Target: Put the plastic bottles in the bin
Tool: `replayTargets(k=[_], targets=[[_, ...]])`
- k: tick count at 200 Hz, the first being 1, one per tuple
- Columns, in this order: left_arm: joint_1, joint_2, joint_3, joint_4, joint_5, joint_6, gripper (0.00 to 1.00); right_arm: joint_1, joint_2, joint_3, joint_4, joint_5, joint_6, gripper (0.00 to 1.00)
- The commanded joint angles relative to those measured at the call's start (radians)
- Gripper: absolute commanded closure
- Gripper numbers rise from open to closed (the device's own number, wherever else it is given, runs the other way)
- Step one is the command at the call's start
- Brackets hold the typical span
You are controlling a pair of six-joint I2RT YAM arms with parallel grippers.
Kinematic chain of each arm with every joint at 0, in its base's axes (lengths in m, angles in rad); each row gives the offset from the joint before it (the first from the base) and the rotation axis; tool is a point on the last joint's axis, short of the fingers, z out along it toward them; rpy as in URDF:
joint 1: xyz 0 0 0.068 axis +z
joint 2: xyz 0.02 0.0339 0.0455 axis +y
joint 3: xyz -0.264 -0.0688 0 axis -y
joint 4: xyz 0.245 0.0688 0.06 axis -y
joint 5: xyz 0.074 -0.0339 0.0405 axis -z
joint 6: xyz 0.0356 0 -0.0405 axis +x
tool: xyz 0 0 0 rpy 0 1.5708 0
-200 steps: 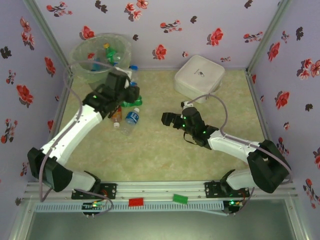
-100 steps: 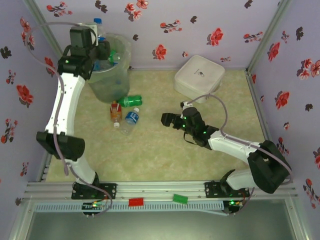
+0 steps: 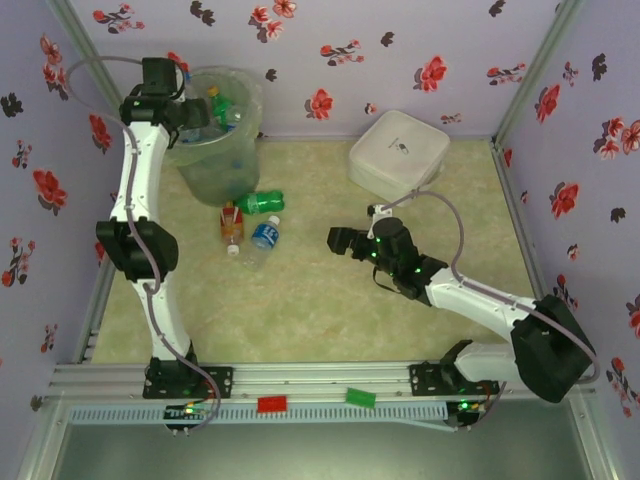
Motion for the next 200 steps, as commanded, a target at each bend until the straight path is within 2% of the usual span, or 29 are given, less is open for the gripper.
replayTargets(k=[1,25,61,94,120,142,172,200], targets=[[-0.002,-0.029,0.049,-0.019,0.019,-0.027,0.12,-0.007,-0.019,-0.011,-0.019,0.021,-0.019,0.0],[-0.001,-0.082,0.039,-0.001,0.03,-0.046,0.02,-0.007,-0.012,-0.006,-0.014,0.014,-0.016,0.0],[-0.003,-0.251,-0.126,0.112,0.123,-0.094,0.0,-0.007,-0.002,0.0,0.001,0.012,-0.015,0.0],[-0.004,-0.5,-0.527,0.352,0.251,-0.183,0.0,-0.007,0.002,0.008,0.005,0.012,-0.014,0.0],[-0.005,-0.686,-0.9,0.618,0.363,-0.325,0.0,-0.007,0.013,0.014,0.023,0.012,-0.004,0.0],[-0.021,-0.798,-1.138,0.737,0.445,-0.402,0.0,-0.007,0.024,0.0,0.074,0.005,0.014,0.0],[-0.087,-0.926,-1.364,0.771,0.451,-0.409,0.01,-0.007,0.051,0.006,0.086,-0.007,0.031,0.0],[-0.149,-0.971,-1.503,0.743,0.441,-0.398,0.03,-0.007,0.085,0.021,0.091,-0.021,0.047,0.0]])
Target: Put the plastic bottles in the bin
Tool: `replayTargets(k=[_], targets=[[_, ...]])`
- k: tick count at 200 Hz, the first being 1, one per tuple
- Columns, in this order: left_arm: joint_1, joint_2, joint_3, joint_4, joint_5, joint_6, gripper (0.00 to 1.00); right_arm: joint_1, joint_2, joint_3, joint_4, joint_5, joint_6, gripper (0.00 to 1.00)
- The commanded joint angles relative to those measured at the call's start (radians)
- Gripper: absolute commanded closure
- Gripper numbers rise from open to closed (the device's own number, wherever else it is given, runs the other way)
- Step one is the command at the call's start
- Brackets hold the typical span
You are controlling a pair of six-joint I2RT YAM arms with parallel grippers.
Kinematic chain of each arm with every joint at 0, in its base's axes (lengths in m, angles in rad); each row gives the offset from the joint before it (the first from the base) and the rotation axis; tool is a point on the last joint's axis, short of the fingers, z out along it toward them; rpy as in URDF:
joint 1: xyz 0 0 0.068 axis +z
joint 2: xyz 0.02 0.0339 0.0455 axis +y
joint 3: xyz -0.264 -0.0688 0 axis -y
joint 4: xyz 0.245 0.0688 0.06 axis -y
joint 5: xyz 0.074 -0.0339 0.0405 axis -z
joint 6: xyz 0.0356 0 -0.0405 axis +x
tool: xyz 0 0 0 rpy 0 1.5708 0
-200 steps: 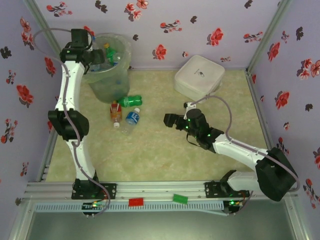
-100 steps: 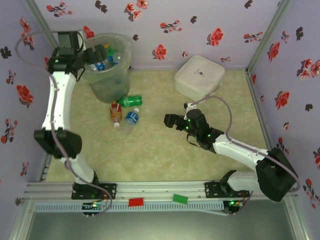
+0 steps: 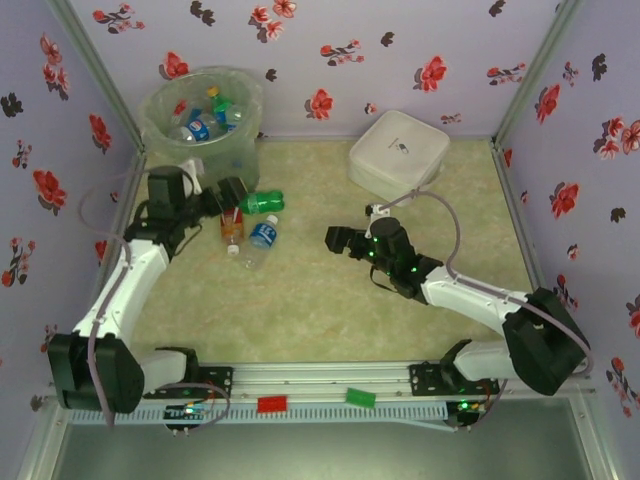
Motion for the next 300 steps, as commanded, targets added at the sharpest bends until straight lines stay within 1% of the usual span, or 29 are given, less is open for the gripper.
replayTargets(k=[1,17,28,39,54,71,110,133,177,234,269,300], targets=[[-0.043,-0.06,-0.08,0.058,0.026,-0.017,0.03,-0.007,0.03,0.024,0.03,-0.018,0.03,0.0],[-0.087,-0.049,-0.123,0.033,-0.024,0.008,0.05,-0.007,0.046,0.032,0.035,-0.023,0.041,0.0],[-0.123,-0.026,-0.129,0.018,-0.057,0.036,0.1,-0.007,0.053,0.035,0.041,-0.028,0.052,0.0],[-0.163,0.016,-0.108,-0.018,-0.094,0.068,0.13,-0.007,0.054,0.035,0.048,-0.034,0.058,0.0],[-0.211,0.088,-0.056,-0.089,-0.159,0.121,0.15,-0.007,0.054,0.037,0.046,-0.036,0.058,0.0],[-0.256,0.174,0.013,-0.176,-0.256,0.163,0.15,-0.008,0.043,0.031,0.039,-0.031,0.056,0.0],[-0.333,0.356,0.147,-0.321,-0.431,0.231,0.12,-0.007,0.011,0.003,0.032,-0.013,0.053,0.0],[-0.368,0.443,0.204,-0.375,-0.505,0.25,0.12,-0.007,-0.009,-0.006,0.018,-0.001,0.041,0.0],[-0.4,0.57,0.263,-0.421,-0.535,0.257,0.12,-0.008,-0.043,-0.012,-0.018,0.026,0.01,0.0],[-0.404,0.639,0.262,-0.409,-0.548,0.253,0.14,-0.009,-0.064,-0.026,-0.035,0.049,-0.007,0.0],[-0.411,0.653,0.252,-0.39,-0.548,0.243,0.21,-0.009,-0.063,-0.027,-0.036,0.05,-0.006,0.0],[-0.418,0.634,0.241,-0.371,-0.548,0.238,0.39,-0.009,-0.065,-0.028,-0.036,0.049,-0.005,0.0]])
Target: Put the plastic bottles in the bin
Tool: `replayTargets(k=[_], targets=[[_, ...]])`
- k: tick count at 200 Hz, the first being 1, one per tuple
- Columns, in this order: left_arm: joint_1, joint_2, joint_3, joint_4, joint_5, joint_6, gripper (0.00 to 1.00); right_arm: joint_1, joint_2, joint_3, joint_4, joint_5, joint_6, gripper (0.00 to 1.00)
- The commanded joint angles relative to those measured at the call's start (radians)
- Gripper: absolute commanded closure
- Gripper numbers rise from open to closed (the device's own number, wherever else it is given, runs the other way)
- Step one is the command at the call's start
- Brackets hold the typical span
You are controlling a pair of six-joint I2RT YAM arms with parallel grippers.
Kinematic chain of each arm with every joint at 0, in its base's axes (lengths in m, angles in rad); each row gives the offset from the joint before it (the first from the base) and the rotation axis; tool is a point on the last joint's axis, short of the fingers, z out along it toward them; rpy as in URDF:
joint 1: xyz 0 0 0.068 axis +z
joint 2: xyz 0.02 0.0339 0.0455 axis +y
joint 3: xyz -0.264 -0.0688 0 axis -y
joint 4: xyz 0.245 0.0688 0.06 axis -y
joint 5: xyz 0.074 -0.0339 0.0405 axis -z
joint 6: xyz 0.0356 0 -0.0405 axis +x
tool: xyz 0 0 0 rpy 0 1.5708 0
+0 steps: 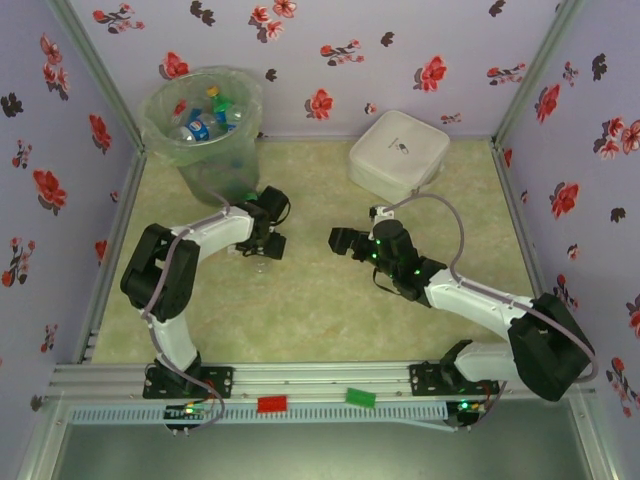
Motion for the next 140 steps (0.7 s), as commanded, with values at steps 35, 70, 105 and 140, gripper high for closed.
replayTargets(k=[35,70,105,140], targets=[[-0.012,-0.075,-0.011,0.024,-0.034,-0.007,0.47,-0.007,-0.016,-0.005,0.003,0.014,-0.012,0.0],[-0.012,-0.222,0.018,0.0,-0.038,-0.01,0.49,-0.007,0.001,0.007,0.016,-0.004,-0.009,0.0],[-0.002,-0.364,0.142,-0.042,-0.066,0.045,0.49,-0.007,0.031,0.032,0.086,-0.13,-0.023,0.0],[0.071,-0.384,0.357,-0.082,-0.074,0.146,0.49,-0.007,0.078,0.082,0.165,-0.286,-0.024,0.0]])
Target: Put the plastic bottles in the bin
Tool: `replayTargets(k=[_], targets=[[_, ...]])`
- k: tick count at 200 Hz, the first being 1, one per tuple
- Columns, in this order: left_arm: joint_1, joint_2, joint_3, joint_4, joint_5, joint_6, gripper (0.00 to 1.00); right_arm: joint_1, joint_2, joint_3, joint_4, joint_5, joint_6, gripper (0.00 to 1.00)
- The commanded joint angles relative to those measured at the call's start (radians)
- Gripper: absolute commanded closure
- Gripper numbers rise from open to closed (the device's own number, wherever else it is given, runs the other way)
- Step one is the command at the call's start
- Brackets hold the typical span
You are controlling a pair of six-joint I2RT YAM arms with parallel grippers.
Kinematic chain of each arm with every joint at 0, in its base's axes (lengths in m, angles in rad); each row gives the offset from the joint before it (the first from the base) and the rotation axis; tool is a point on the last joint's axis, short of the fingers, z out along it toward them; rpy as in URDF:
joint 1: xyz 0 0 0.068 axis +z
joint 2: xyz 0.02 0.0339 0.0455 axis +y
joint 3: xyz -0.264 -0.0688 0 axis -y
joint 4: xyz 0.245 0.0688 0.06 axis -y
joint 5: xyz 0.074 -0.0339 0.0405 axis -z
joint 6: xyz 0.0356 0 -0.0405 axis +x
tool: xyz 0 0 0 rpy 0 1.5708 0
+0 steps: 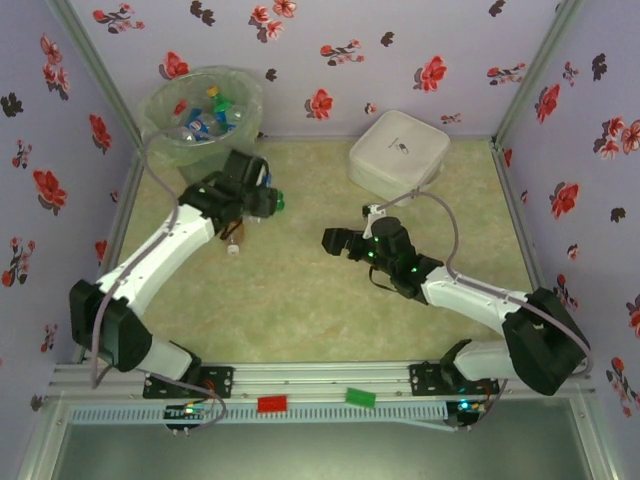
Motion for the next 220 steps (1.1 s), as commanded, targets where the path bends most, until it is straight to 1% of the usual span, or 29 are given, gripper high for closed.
replayTargets(k=[1,31,61,100,123,146,159,182,189,204,208,220], targets=[[0.058,-0.014,0.136,-0.039,-0.037,0.097,0.49,-0.005,0.031,0.059,0.092,-0.137,-0.018,0.0],[0.171,0.042,0.296,-0.002,-0.037,0.172,0.5,-0.005,0.074,0.102,0.148,-0.201,-0.012,0.0],[0.274,0.143,0.444,0.031,-0.012,0.198,0.51,-0.005,0.095,0.12,0.214,-0.201,0.01,0.0],[0.344,0.301,0.617,0.029,-0.001,0.225,0.52,-0.005,0.075,0.117,0.261,-0.183,0.015,0.0],[0.377,0.397,0.709,0.036,0.001,0.221,0.51,-0.005,0.054,0.106,0.256,-0.155,0.011,0.0],[0.393,0.514,0.838,-0.009,0.0,0.22,0.5,-0.005,0.042,0.109,0.228,-0.145,0.006,0.01],[0.399,0.585,0.93,-0.062,0.001,0.217,0.47,-0.006,0.032,0.105,0.212,-0.138,0.003,0.0],[0.405,0.696,1.09,-0.171,0.001,0.198,0.37,-0.005,0.014,0.09,0.2,-0.125,0.0,0.0],[0.405,0.717,1.121,-0.192,0.002,0.188,0.33,-0.005,0.008,0.086,0.195,-0.121,-0.002,0.0],[0.405,0.731,1.148,-0.207,0.012,0.171,0.27,-0.005,-0.003,0.082,0.179,-0.112,-0.01,0.0],[0.405,0.729,1.146,-0.205,0.013,0.166,0.23,-0.005,-0.005,0.082,0.175,-0.11,-0.011,0.0],[0.405,0.722,1.143,-0.205,0.013,0.155,0.06,-0.005,-0.012,0.081,0.167,-0.106,-0.016,0.0]])
